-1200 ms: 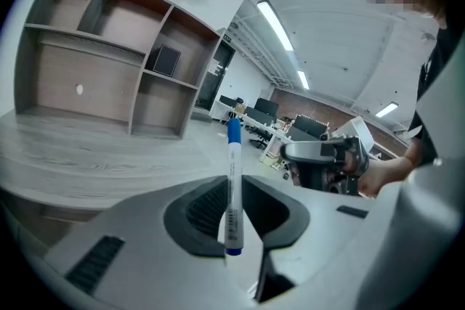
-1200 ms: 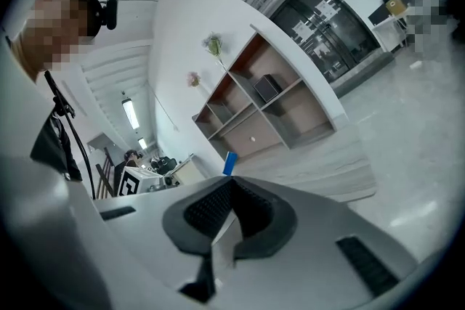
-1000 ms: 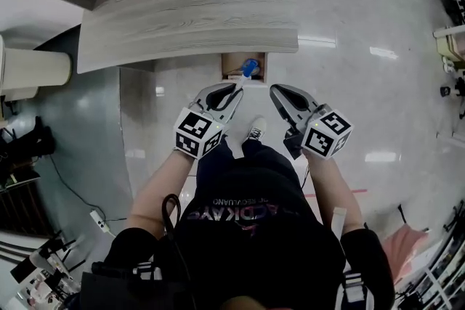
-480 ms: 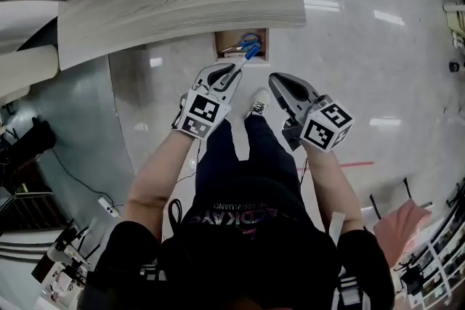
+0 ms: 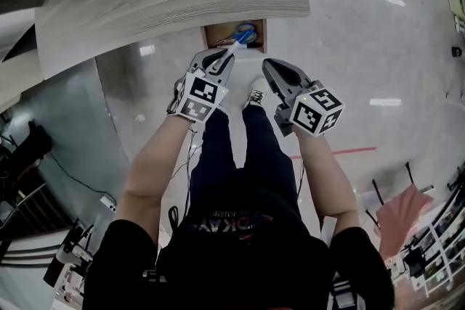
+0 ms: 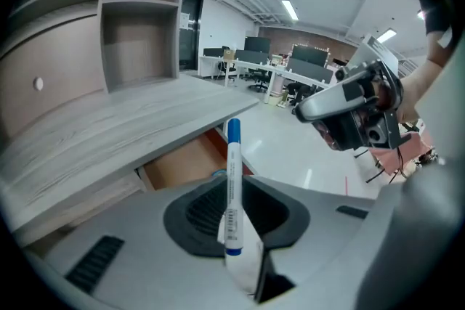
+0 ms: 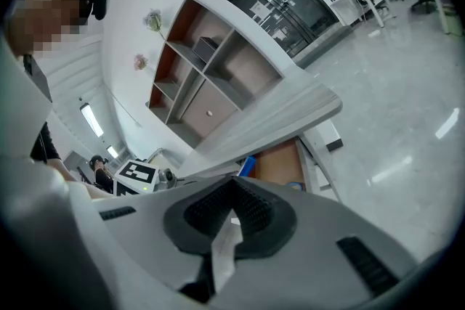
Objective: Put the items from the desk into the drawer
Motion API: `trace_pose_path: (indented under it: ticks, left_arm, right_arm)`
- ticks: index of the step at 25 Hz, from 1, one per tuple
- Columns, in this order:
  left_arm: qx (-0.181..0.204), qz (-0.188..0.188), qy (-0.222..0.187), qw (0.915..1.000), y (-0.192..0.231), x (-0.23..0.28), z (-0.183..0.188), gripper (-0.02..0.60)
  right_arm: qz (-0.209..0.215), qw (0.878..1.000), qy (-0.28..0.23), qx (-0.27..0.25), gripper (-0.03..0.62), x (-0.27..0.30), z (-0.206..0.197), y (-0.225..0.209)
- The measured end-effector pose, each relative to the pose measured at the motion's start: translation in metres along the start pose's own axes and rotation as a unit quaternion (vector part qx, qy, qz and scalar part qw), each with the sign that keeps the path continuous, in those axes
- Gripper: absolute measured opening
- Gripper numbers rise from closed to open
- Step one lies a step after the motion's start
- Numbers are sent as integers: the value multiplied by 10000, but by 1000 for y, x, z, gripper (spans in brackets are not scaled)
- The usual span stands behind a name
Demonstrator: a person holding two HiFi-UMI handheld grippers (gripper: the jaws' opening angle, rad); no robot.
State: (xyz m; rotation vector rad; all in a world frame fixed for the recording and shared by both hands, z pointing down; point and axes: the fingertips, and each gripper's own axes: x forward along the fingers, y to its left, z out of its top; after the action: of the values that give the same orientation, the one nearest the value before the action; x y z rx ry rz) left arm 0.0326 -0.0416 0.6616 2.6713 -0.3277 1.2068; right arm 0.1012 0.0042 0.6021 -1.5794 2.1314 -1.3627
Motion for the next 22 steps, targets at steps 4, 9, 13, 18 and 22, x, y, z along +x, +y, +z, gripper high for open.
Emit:
trace_pose_path:
  ticks: [4, 9, 13, 18, 22]
  left_arm:
    - [239, -75, 148, 9996, 2, 16, -5, 74]
    - [692, -24, 348, 9970, 14, 37, -12, 74]
    - [744, 0, 483, 9961, 23, 49, -18, 74]
    - [845, 34, 670, 9942, 29, 57, -25, 74]
    - [865, 22, 812, 9929, 31, 66, -30, 75]
  right_arm:
    - [-55, 9999, 98, 73, 17, 11, -7, -9]
    - [-94, 9996, 157, 208, 17, 15, -16, -17]
    - [-139, 9992, 212, 304, 17, 15, -25, -23]
    - [-179, 9988, 217, 391, 17, 12, -28, -28]
    - [-194, 9986, 204, 441, 18, 11, -26, -34]
